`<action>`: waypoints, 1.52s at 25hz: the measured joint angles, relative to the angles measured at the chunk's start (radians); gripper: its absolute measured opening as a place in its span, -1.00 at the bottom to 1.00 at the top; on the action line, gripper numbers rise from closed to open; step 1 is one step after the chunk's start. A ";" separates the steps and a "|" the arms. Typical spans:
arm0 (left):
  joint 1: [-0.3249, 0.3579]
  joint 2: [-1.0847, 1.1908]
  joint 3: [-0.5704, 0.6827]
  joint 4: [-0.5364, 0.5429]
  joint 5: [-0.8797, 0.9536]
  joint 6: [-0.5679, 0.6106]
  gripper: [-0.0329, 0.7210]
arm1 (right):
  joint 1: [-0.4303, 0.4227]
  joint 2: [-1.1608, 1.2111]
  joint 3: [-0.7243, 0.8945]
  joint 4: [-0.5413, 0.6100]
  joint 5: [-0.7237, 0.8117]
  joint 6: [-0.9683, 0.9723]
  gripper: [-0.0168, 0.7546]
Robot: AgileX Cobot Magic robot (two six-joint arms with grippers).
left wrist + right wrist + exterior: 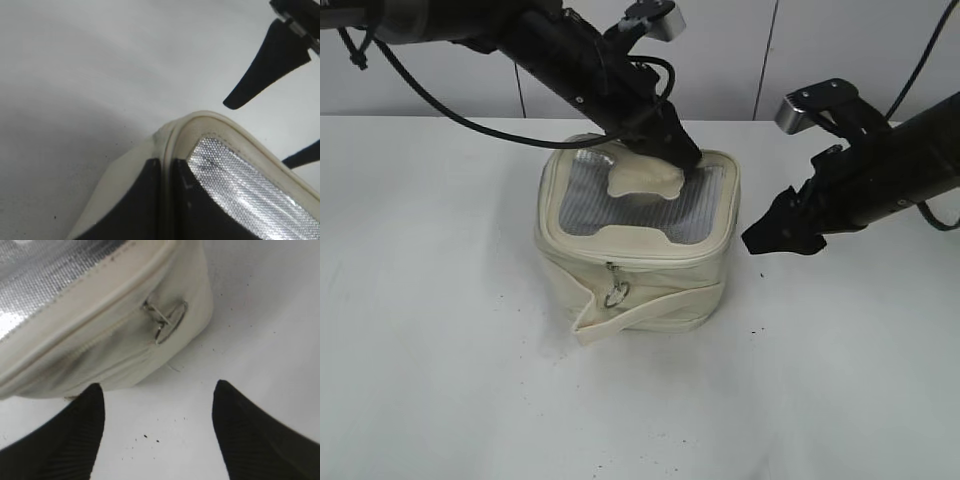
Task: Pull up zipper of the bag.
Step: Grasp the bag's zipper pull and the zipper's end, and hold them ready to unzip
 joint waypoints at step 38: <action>-0.001 0.000 0.004 0.005 -0.088 -0.086 -0.81 | -0.002 0.036 -0.043 0.089 0.027 0.045 -1.00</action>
